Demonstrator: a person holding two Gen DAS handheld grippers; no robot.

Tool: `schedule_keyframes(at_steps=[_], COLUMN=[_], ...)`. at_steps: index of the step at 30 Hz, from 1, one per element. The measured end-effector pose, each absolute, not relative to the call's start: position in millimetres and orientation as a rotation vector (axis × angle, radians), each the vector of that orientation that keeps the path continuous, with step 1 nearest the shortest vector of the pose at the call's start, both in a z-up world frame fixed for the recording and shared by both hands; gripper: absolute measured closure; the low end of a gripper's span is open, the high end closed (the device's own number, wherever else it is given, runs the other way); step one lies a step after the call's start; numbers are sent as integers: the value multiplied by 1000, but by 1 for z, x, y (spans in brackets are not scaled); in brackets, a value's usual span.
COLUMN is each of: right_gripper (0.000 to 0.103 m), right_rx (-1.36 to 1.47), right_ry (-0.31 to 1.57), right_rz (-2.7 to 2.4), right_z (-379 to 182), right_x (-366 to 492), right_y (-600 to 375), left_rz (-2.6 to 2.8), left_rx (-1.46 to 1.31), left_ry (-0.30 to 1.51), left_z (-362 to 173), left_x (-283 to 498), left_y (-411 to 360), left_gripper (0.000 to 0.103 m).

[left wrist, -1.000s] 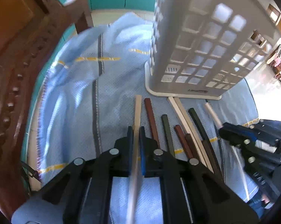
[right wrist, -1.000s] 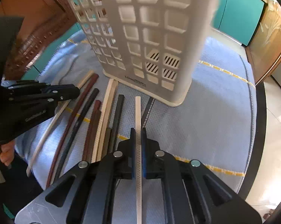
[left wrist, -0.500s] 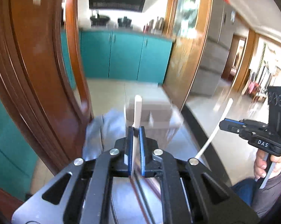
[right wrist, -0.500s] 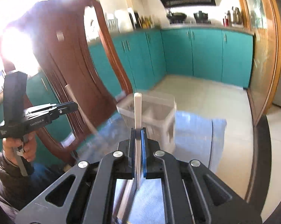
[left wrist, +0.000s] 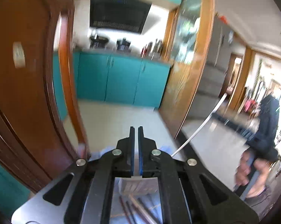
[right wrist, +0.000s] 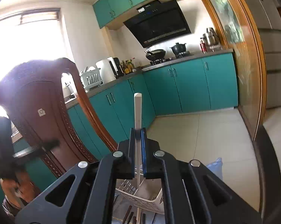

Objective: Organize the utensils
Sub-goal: 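Carry the light chopstick into the basket and open the right tool while the left tool lifts its chopstick, then carry the light chopstick over the basket and open the left tool to drop it in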

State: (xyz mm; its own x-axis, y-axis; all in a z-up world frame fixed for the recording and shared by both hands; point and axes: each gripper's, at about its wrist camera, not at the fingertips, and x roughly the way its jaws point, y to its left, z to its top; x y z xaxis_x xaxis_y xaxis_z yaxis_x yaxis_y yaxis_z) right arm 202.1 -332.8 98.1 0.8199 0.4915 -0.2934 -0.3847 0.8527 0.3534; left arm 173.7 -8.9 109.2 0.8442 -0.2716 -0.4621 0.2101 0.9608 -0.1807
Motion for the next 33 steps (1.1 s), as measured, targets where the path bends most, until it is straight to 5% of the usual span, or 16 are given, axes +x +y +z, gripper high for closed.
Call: schedule_keyframes(at_steps=[10, 12, 21, 33], right_gripper=[95, 83, 65, 64], right_rx=[169, 144, 154, 168], right_ry=[528, 523, 494, 492], right_rz=[423, 401, 399, 404], right_z=[45, 42, 48, 46], right_x=[237, 237, 228, 228], right_y=[-290, -288, -302, -311], left_rz=[-34, -17, -21, -7], left_rx=[21, 43, 18, 62], left_ry=[798, 858, 1071, 1160], left_z=[-10, -33, -105, -163], left_x=[252, 261, 324, 330], left_y=[-5, -5, -5, 2], left_gripper=[96, 95, 95, 89])
